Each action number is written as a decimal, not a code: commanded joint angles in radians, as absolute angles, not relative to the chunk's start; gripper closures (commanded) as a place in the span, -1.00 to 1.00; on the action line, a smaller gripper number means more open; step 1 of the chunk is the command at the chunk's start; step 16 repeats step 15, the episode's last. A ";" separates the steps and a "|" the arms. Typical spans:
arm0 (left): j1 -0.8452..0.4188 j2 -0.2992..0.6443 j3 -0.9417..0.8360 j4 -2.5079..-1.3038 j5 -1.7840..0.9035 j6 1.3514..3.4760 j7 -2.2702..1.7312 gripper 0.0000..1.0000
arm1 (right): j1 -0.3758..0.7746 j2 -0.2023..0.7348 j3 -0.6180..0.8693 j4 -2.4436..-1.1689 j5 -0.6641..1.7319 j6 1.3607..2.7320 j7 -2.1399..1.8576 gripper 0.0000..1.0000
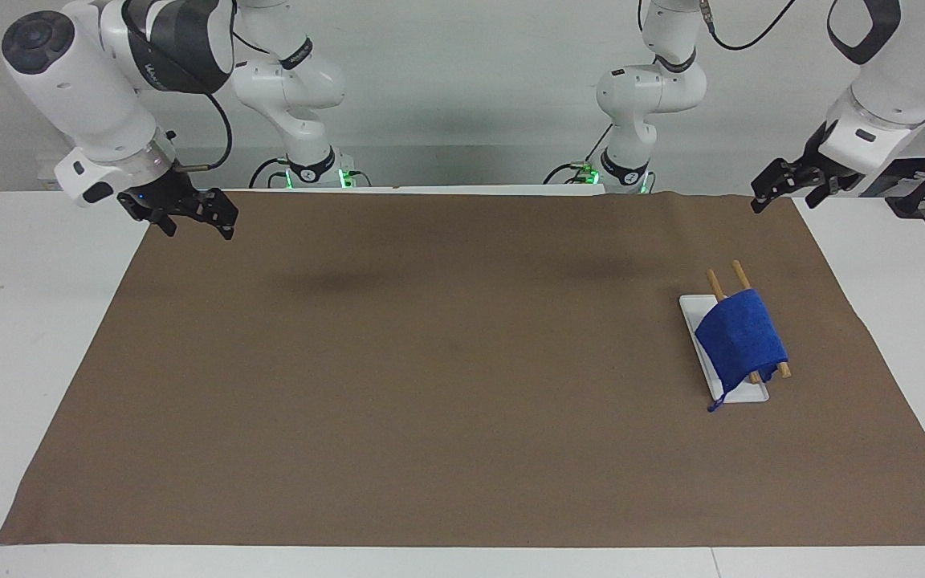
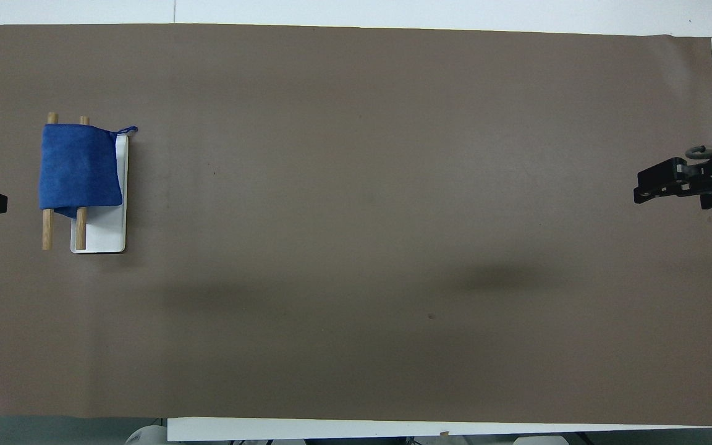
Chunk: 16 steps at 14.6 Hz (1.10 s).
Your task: Right arm passes towel to left arm to hang
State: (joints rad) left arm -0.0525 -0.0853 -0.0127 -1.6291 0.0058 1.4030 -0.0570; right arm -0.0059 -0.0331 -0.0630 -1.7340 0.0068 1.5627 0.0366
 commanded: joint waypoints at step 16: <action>-0.063 -0.058 -0.074 -1.588 -0.011 1.347 -0.091 -1.00 | -0.009 -0.052 -0.060 -1.746 0.006 1.551 0.026 -0.99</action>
